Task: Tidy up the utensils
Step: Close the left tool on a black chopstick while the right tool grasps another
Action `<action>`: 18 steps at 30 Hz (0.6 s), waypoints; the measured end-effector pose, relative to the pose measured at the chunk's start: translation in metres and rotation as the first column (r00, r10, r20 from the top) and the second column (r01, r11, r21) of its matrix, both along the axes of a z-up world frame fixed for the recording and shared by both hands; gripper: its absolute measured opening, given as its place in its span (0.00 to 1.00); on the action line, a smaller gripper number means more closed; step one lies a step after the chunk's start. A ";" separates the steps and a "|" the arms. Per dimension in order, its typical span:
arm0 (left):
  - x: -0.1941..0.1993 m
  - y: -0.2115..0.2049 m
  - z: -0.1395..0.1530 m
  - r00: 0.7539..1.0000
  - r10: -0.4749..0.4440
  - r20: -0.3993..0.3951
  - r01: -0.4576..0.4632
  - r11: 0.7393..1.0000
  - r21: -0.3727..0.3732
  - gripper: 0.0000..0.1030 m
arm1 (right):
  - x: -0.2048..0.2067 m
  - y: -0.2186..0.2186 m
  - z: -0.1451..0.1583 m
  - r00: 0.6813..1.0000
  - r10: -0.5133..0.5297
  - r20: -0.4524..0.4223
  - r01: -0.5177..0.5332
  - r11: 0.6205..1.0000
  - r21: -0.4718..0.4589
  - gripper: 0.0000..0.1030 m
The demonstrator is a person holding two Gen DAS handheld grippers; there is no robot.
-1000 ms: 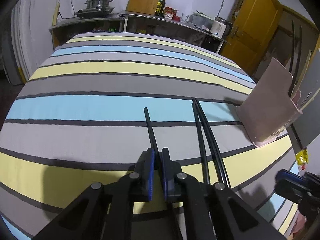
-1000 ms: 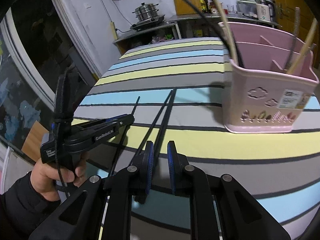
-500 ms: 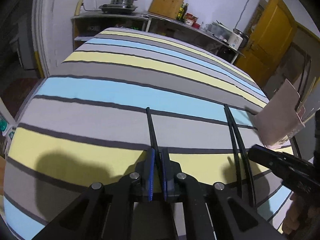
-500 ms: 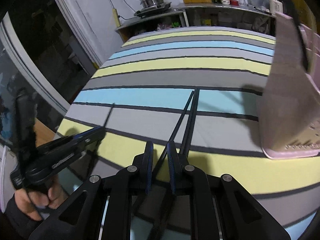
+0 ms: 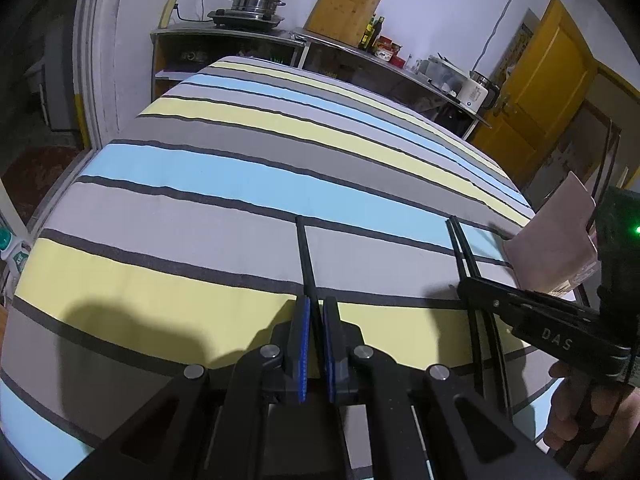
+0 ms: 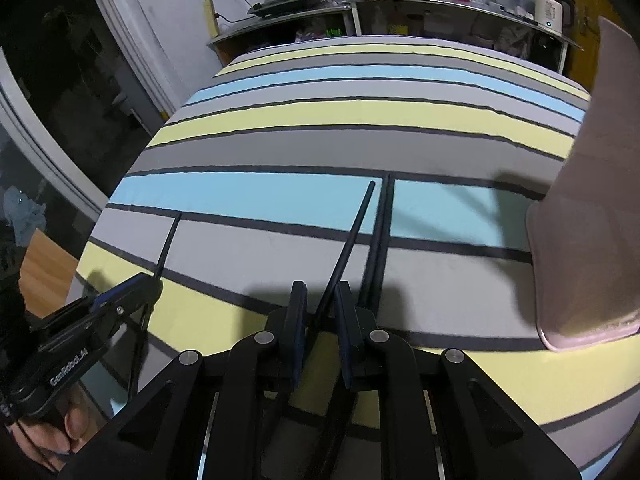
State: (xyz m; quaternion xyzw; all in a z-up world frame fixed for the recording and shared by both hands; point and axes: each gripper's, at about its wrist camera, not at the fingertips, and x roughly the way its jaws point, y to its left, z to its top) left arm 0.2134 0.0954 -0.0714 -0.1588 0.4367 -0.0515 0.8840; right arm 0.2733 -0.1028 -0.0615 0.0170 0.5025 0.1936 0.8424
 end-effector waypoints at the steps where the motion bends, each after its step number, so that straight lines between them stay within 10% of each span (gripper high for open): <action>1: 0.001 0.001 0.000 1.000 0.001 -0.001 -0.001 1.000 -0.001 0.07 | 0.001 0.002 0.000 1.000 0.002 0.000 -0.002 1.000 -0.002 0.14; 18: 0.025 -0.016 0.005 0.999 -0.008 -0.053 0.014 0.993 0.116 0.06 | 0.015 0.020 0.002 1.000 0.026 0.001 -0.026 0.994 -0.106 0.07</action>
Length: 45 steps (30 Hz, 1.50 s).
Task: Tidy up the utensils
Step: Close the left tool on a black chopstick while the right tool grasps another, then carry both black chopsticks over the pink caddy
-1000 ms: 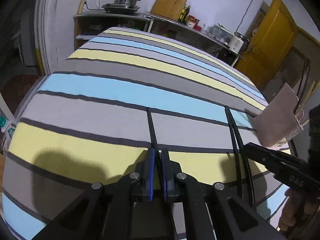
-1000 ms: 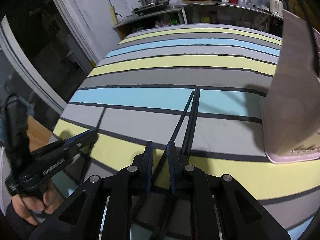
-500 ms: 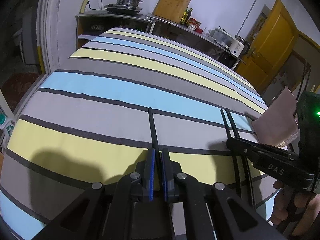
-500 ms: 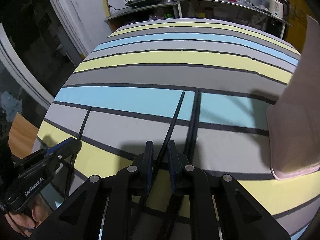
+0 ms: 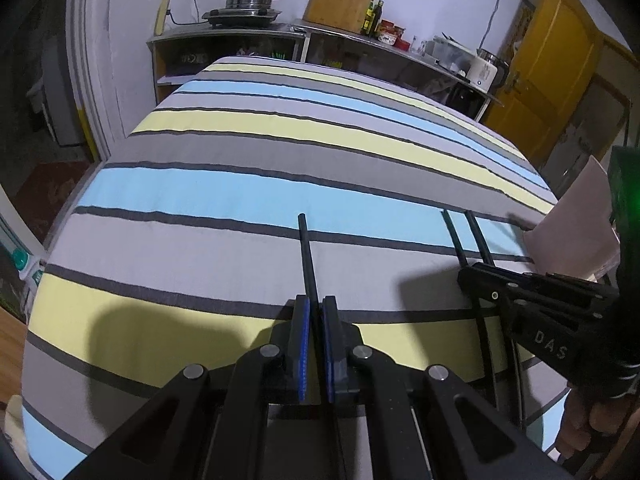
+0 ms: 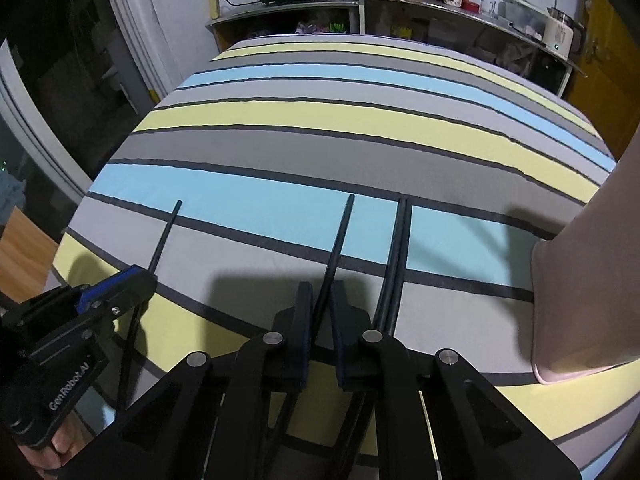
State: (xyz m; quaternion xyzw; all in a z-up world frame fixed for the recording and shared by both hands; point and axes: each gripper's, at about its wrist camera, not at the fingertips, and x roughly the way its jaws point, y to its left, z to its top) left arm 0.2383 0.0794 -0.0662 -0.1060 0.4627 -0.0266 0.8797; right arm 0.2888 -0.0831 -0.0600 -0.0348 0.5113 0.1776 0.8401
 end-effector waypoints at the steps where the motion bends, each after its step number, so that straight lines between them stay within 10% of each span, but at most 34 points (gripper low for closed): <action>1: 0.001 0.000 0.000 1.000 -0.002 -0.004 0.002 1.000 -0.001 0.06 | 0.000 -0.003 0.001 1.000 0.003 -0.014 -0.003 1.000 0.025 0.07; 22: -0.064 -0.007 0.118 0.977 -0.056 0.208 0.074 0.994 -0.080 0.05 | -0.087 -0.050 0.122 0.980 -0.017 0.198 -0.030 0.972 0.233 0.05; 45: -0.101 -0.069 0.177 0.944 -0.203 0.261 0.230 0.970 -0.077 0.05 | -0.139 -0.130 0.160 0.951 -0.153 0.267 0.056 0.939 0.340 0.05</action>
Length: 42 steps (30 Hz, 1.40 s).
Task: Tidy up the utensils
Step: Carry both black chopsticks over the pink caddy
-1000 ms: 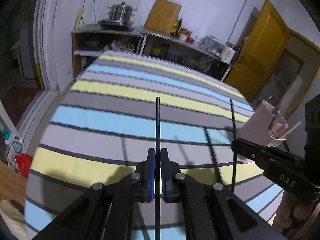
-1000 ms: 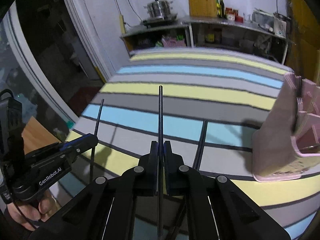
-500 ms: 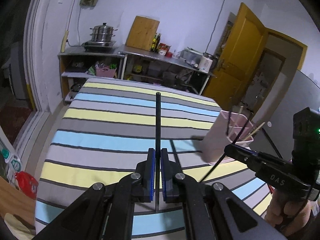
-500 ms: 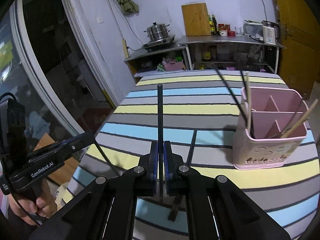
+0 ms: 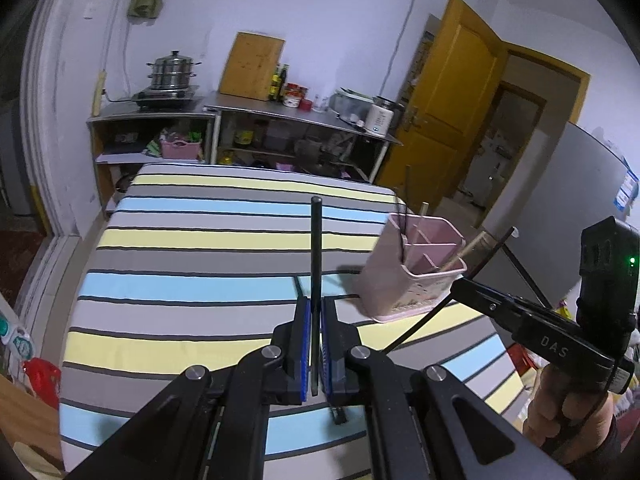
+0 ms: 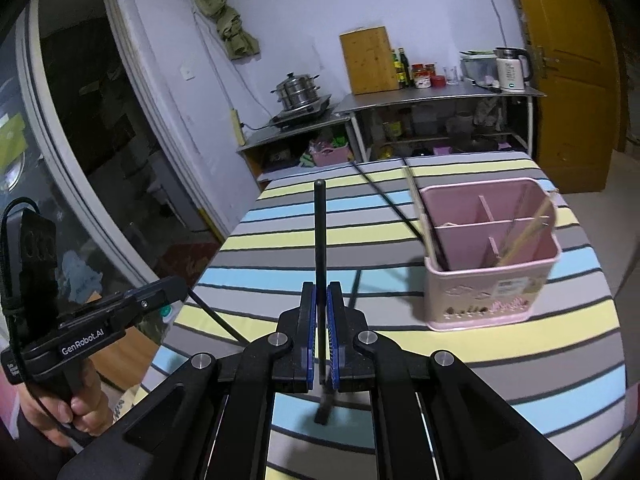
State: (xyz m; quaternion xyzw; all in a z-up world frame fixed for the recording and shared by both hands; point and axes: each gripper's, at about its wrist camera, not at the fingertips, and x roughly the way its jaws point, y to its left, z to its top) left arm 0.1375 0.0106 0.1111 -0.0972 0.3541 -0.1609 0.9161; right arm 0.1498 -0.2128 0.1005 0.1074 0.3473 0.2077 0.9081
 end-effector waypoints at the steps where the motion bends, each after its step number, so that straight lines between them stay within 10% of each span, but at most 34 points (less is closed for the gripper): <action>1: 0.000 -0.004 0.001 1.000 -0.011 0.000 0.011 1.000 -0.001 0.05 | -0.002 -0.005 0.001 1.000 -0.009 0.002 0.009 1.000 0.003 0.05; 20: 0.034 -0.079 0.006 0.987 -0.158 -0.017 0.158 0.987 -0.006 0.05 | -0.005 -0.076 0.004 0.988 -0.153 0.013 0.153 0.988 0.024 0.05; 42: 0.100 -0.126 0.078 0.969 -0.214 0.124 0.221 0.974 -0.047 0.05 | 0.040 -0.115 0.068 0.958 -0.238 0.161 0.237 0.971 0.024 0.05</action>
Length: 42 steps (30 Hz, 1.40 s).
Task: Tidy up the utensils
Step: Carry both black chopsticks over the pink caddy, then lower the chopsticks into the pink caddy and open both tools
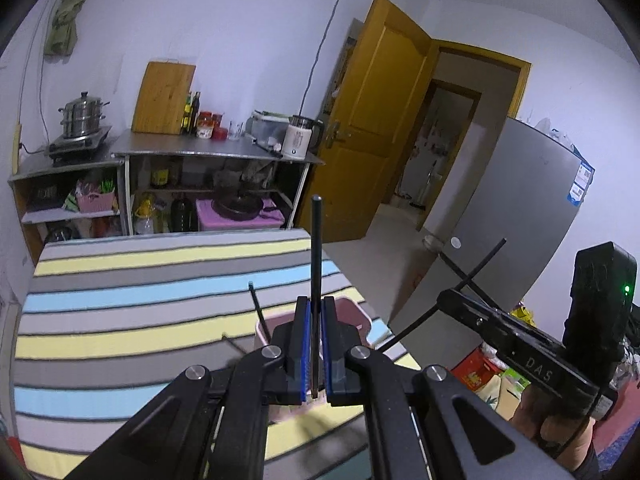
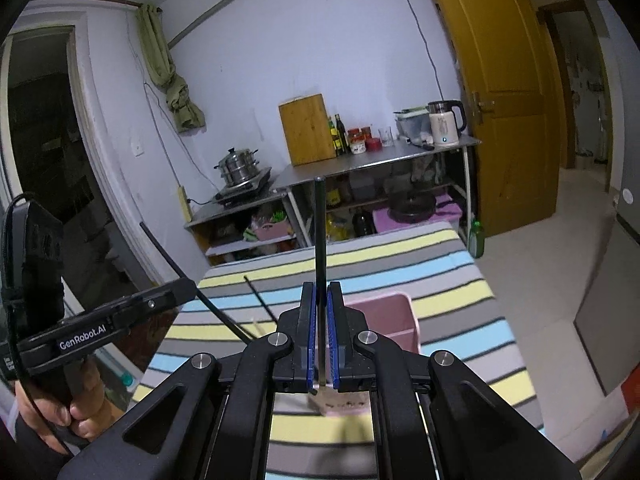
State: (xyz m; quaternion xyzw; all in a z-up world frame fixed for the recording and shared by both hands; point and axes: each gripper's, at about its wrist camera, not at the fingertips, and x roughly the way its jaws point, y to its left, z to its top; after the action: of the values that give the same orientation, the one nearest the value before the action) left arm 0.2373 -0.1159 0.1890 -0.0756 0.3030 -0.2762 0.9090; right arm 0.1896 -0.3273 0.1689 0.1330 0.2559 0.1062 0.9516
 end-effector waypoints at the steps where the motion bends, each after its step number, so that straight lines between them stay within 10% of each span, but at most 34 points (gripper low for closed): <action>1: 0.003 -0.001 0.002 1.000 0.000 0.005 0.000 1.000 0.000 0.05 | 0.002 0.000 0.000 1.000 -0.002 0.002 0.002 1.000 -0.001 0.05; 27: 0.031 -0.018 -0.083 0.994 0.001 -0.105 0.006 0.998 0.067 0.05 | 0.035 0.016 -0.068 0.994 0.003 -0.109 -0.009 0.999 -0.053 0.05; 42: 0.014 -0.006 -0.083 0.995 -0.006 -0.105 0.011 0.998 0.056 0.11 | 0.020 0.017 -0.070 0.994 0.029 -0.108 -0.036 0.998 -0.058 0.12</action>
State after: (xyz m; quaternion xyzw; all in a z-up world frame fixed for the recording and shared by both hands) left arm 0.2517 -0.1223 0.1064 -0.0630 0.3580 -0.2671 0.8925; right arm 0.2100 -0.3099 0.0994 0.1058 0.3118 0.1066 0.9382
